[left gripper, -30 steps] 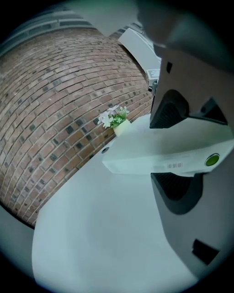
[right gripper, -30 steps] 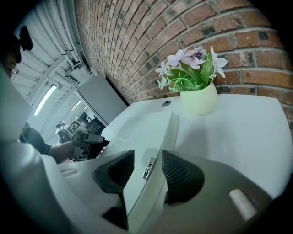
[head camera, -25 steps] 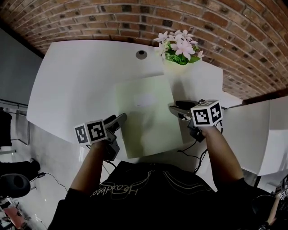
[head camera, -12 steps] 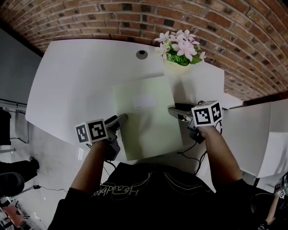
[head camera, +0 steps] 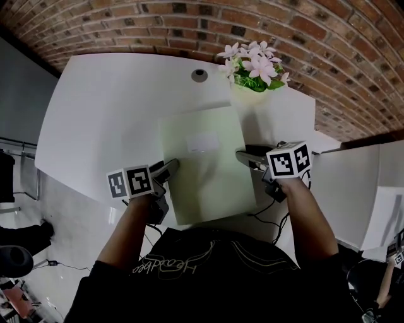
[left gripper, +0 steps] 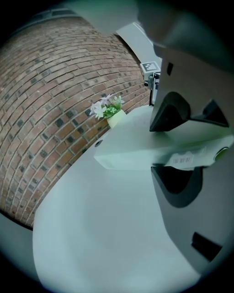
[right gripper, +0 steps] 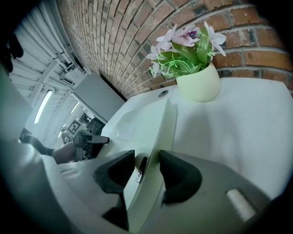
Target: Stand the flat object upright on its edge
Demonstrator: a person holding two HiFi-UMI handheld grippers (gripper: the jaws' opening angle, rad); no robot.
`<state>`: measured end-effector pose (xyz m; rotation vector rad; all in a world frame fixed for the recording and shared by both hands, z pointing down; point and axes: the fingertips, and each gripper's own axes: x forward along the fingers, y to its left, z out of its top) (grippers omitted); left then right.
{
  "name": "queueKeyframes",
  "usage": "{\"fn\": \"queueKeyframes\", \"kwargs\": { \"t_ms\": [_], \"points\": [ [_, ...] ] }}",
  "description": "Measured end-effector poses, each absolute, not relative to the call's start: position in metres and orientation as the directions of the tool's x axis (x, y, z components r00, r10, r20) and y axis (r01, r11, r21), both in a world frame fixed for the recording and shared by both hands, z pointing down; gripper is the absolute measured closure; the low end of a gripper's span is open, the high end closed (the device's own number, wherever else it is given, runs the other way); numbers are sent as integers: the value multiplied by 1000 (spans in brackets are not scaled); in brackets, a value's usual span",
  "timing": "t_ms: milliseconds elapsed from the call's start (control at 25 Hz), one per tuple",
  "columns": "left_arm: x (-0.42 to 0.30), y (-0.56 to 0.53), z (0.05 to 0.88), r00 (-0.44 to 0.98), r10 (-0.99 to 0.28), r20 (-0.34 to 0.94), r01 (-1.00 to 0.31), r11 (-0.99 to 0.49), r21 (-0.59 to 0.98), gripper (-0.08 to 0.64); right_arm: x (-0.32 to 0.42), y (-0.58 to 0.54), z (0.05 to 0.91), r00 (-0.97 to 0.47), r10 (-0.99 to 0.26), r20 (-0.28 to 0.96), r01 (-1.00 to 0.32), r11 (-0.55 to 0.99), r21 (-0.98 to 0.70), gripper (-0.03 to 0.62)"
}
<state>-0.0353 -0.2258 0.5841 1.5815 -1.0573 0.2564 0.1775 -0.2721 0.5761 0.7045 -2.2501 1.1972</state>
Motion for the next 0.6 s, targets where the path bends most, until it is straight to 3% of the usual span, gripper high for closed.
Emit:
{"fn": "queueKeyframes", "kwargs": {
  "t_ms": [600],
  "points": [
    [-33,-228,581,600,-427,677,-723,72,687,328,178,-264,572,-699,-226,679,-695,443,-567,426]
  ]
}}
